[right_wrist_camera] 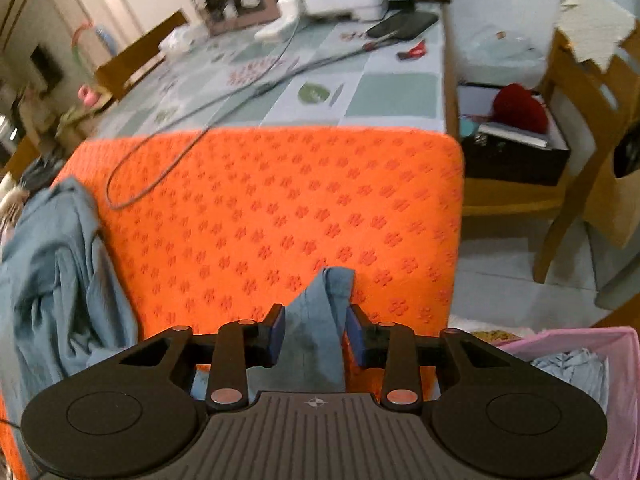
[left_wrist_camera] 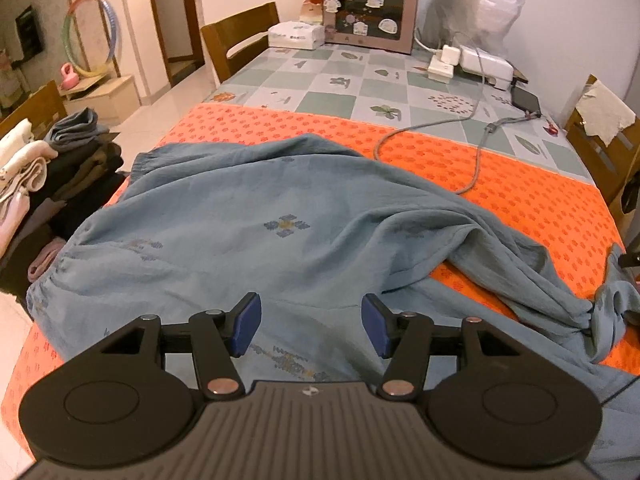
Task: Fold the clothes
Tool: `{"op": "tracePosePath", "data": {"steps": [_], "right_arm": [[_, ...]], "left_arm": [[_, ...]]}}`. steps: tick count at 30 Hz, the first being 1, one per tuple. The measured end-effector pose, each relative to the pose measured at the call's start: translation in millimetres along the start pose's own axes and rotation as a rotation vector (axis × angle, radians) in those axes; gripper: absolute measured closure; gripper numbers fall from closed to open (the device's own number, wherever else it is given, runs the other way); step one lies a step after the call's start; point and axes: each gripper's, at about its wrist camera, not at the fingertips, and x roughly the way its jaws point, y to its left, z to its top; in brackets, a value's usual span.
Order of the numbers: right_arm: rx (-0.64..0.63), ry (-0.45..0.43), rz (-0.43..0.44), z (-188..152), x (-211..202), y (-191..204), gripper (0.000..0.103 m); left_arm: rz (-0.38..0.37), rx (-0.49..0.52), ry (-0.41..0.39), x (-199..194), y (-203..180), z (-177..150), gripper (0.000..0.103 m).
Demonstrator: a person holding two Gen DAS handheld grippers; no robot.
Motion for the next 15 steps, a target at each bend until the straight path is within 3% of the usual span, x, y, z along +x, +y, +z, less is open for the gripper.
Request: {"op": "tracePosePath", "data": {"steps": [4,11,13,15], "right_arm": [[-0.064,0.000,0.036,2,-8,9,0.088],[-0.116,0.037,0.014,9,9,16,0.088],[-0.105,0.035,0.002,9,7,16,0.100],[-0.066,0.009,0.012,8,-5,12,0.100]], "left_arm": [[0.007,-0.019,0.003,-3,1,-4,0.041],[0.020,-0.018,0.002,-10,-3,-10,0.041],[0.029,-0.020,-0.008,-14,-1,-10,0.041],[0.037,-0.023,-0.019,-17,1,-8,0.041]]}}
